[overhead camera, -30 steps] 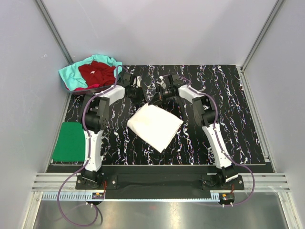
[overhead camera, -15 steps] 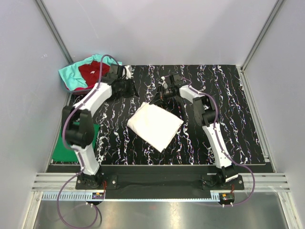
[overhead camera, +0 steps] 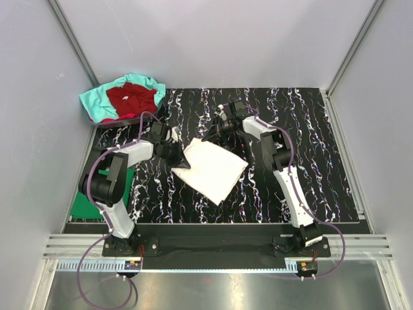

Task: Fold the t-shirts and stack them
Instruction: Fold the tshirt

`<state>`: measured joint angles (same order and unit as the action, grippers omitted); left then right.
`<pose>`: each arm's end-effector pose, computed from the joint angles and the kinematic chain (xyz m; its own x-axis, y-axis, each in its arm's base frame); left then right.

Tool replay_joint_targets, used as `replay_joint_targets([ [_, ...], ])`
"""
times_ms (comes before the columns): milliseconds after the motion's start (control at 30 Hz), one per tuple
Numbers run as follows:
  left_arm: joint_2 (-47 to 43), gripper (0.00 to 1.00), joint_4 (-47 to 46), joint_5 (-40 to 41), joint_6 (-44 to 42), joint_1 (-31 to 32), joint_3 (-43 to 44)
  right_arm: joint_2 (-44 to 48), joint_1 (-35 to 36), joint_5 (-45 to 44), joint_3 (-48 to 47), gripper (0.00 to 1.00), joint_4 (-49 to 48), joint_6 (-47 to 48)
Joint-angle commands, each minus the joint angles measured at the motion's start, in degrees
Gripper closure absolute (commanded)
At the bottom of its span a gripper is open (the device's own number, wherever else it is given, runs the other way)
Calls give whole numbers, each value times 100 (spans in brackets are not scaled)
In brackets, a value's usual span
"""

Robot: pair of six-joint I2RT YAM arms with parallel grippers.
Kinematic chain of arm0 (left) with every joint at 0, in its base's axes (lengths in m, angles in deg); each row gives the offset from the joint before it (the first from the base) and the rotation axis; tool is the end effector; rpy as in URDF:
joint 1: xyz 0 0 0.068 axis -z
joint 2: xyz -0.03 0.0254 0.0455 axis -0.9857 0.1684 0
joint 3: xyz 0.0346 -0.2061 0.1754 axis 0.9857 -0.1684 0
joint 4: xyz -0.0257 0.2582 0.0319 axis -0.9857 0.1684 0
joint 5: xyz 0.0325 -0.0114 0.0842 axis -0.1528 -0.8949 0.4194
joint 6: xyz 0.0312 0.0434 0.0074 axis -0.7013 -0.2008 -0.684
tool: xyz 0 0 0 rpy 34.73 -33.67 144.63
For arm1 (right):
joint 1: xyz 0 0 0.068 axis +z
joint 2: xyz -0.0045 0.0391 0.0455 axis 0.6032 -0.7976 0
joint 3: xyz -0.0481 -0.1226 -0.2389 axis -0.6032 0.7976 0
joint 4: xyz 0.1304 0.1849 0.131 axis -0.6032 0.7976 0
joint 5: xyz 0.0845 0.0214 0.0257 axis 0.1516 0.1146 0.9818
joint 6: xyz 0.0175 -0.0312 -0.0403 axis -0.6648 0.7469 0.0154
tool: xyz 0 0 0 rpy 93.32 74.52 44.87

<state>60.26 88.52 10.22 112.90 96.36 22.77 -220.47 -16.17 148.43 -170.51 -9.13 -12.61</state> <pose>0.3249 -0.1127 0.1536 -0.9653 -0.1461 -0.2166 0.0224 0.7795 -0.6260 0.5072 0.2280 0.0709 -0.9963 -0.0761 -0.0401 -0.0645 0.3520 0.9338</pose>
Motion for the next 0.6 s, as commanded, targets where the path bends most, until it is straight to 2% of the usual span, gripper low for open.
replay_joint_targets([
  [0,-257,100,-189,487,111,-181,-513,-132,-27,-7,-229,88,77,83],
  [133,-467,100,-187,638,111,-541,-1023,-220,-45,-51,-430,87,358,276],
  [267,-792,98,-100,568,14,-559,-1095,-281,-62,-104,-510,88,587,374],
  [367,-1074,91,-83,242,-12,-551,-929,-246,-54,-95,-466,87,605,427],
  [567,-1119,76,453,250,-197,-559,-59,78,-54,-69,-344,88,447,400],
])
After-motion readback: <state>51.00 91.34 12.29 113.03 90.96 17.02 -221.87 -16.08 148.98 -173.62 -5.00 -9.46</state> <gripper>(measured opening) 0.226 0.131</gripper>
